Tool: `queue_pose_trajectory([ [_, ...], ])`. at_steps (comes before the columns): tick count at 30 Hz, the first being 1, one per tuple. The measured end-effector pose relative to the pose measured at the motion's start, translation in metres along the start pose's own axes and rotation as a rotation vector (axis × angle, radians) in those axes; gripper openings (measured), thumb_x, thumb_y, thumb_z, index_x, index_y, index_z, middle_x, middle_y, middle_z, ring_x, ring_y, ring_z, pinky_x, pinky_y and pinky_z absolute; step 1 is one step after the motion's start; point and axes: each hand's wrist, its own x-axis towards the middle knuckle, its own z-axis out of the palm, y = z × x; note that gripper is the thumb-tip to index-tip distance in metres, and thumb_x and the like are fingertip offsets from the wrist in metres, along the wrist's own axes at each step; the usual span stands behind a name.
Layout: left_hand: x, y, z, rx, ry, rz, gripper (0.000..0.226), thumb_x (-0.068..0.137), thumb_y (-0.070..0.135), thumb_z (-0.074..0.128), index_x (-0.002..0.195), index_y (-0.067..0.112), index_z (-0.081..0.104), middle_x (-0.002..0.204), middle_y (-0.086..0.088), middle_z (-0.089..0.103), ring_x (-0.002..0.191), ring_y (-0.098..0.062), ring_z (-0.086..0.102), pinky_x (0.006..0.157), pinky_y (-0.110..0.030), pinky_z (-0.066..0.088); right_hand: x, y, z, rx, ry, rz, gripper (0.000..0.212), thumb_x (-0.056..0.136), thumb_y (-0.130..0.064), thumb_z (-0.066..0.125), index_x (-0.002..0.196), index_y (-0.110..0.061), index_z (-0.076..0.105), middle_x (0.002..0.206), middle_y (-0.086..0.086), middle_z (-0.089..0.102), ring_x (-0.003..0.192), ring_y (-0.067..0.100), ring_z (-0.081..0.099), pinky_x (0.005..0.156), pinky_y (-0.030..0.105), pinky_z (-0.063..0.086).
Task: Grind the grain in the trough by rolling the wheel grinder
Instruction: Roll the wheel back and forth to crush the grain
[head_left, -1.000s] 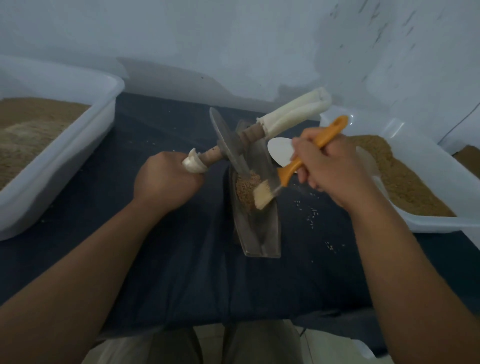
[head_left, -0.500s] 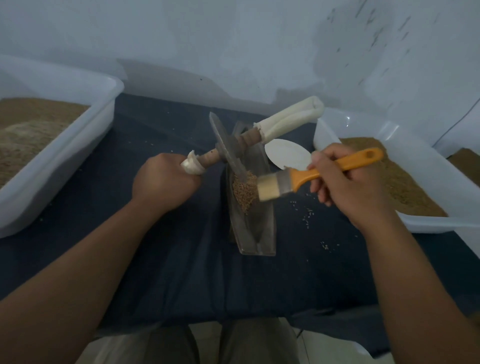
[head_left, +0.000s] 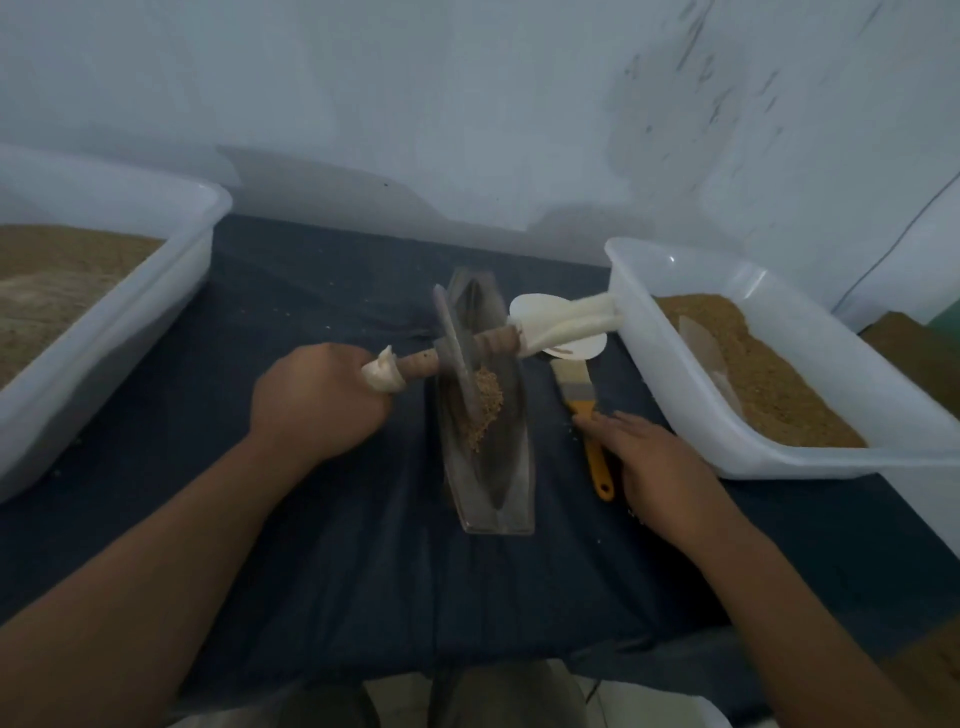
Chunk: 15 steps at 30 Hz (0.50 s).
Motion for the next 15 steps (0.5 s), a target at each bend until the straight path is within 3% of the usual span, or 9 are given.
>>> queue_pose_trajectory([
  [2,0.001,0.000,0.002,0.034,0.007,0.036,0.031,0.081,0.054,0.058,0.064,0.029,0.062,0.064,0.010,0.061,0.061,-0.017,0.059,0.058,-0.030,0.047,-0.005,-0.006,-0.010,0.019,0.079,0.010,0.073,0.100,0.006,0.053,0.162,-0.030,0.039,0.169,0.003,0.035,0.157,0.023,0.030,0.126,0.034,0.023],
  [3,0.001,0.000,0.003,0.061,0.016,0.053,0.031,0.082,0.053,0.060,0.064,0.029,0.061,0.063,0.011,0.061,0.060,-0.016,0.058,0.055,-0.029,0.044,-0.008,-0.009,-0.016,0.058,0.228,-0.011,0.055,0.106,-0.005,0.050,0.158,-0.026,0.049,0.162,0.005,0.048,0.150,0.024,0.042,0.123,0.035,0.030],
  [5,0.002,0.000,0.004,0.133,0.054,0.087,0.033,0.084,0.054,0.060,0.063,0.029,0.060,0.060,0.011,0.058,0.055,-0.013,0.055,0.052,-0.025,0.037,-0.009,-0.017,-0.034,0.136,0.585,-0.091,0.033,0.113,-0.028,0.039,0.126,-0.021,0.069,0.125,0.002,0.072,0.117,0.021,0.066,0.103,0.038,0.048],
  [7,0.001,0.000,0.004,0.204,0.105,0.133,0.037,0.085,0.058,0.057,0.062,0.029,0.057,0.058,0.012,0.055,0.051,-0.010,0.049,0.050,-0.023,0.032,-0.001,-0.026,-0.052,0.189,0.741,-0.142,0.029,0.111,-0.032,0.040,0.119,-0.023,0.066,0.113,-0.010,0.067,0.103,0.010,0.062,0.090,0.035,0.052],
  [8,0.001,0.001,0.003,0.232,0.128,0.174,0.039,0.086,0.059,0.056,0.061,0.029,0.055,0.057,0.012,0.053,0.050,-0.011,0.049,0.050,-0.023,0.032,0.007,-0.031,-0.060,0.207,0.713,-0.163,0.028,0.108,-0.033,0.049,0.132,-0.025,0.060,0.124,-0.014,0.060,0.113,0.005,0.057,0.094,0.027,0.049],
  [11,0.000,0.004,-0.001,0.314,0.162,0.323,0.038,0.086,0.052,0.063,0.062,0.029,0.046,0.058,0.011,0.050,0.052,-0.017,0.053,0.051,-0.025,0.039,0.033,-0.041,-0.074,0.015,0.298,-0.154,0.085,0.088,-0.043,0.076,0.160,-0.029,0.033,0.158,-0.011,0.040,0.147,0.010,0.034,0.118,0.029,0.030],
  [12,0.000,0.006,-0.003,0.340,0.161,0.356,0.036,0.084,0.049,0.066,0.063,0.029,0.045,0.059,0.011,0.049,0.053,-0.017,0.053,0.051,-0.025,0.039,0.042,-0.043,-0.074,-0.087,0.170,-0.168,0.081,0.085,-0.046,0.078,0.155,-0.027,0.042,0.154,-0.008,0.047,0.145,0.016,0.040,0.117,0.032,0.036],
  [14,0.000,0.010,-0.007,0.371,0.136,0.387,0.033,0.084,0.048,0.067,0.065,0.031,0.046,0.060,0.012,0.047,0.054,-0.013,0.052,0.050,-0.025,0.041,0.053,-0.046,-0.069,-0.199,0.070,-0.186,0.035,0.085,-0.047,0.074,0.114,-0.030,0.066,0.113,-0.009,0.065,0.111,0.019,0.062,0.089,0.032,0.048],
  [15,0.000,0.010,-0.008,0.374,0.112,0.383,0.032,0.085,0.049,0.066,0.067,0.031,0.047,0.061,0.013,0.048,0.055,-0.012,0.052,0.052,-0.026,0.044,0.056,-0.047,-0.065,-0.211,0.084,-0.172,0.019,0.086,-0.048,0.072,0.093,-0.031,0.065,0.097,-0.012,0.062,0.094,0.017,0.065,0.076,0.032,0.047],
])
